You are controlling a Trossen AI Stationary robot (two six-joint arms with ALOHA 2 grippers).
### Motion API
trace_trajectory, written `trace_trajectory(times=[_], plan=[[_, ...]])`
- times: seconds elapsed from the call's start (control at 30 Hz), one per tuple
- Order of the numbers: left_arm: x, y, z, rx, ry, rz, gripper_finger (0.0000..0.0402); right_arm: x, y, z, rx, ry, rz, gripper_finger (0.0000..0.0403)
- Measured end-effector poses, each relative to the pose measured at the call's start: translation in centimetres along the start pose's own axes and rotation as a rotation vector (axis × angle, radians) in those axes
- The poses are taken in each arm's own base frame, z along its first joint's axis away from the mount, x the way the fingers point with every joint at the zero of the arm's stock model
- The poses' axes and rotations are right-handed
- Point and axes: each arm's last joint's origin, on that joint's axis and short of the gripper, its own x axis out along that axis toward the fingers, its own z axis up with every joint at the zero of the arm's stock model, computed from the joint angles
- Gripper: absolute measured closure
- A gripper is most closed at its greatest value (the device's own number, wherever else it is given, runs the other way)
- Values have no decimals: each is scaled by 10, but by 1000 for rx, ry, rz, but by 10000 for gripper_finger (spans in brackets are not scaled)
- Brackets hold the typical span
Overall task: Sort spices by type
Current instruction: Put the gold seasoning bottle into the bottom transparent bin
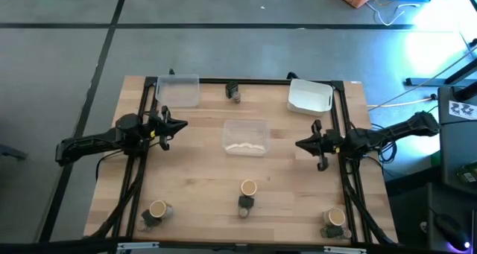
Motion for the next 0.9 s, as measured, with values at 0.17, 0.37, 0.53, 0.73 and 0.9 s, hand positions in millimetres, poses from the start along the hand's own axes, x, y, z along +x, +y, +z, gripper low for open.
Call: trace_trajectory(times=[0.17,0.37,0.53,0.73,0.9], plan=[[0,0,0,0,1,0,398,28,9,15,-52,87,-8,382],[0,0,0,2,0,0,398,65,21,26,-68,149,-1,382],[0,0,0,1,0,0,398,97,31,29,-73,185,13,372],[0,0,0,-3,0,0,398,136,45,21,-51,264,130,284],[0,0,0,-44,1,-1,398,167,56,11,-44,341,233,167]])
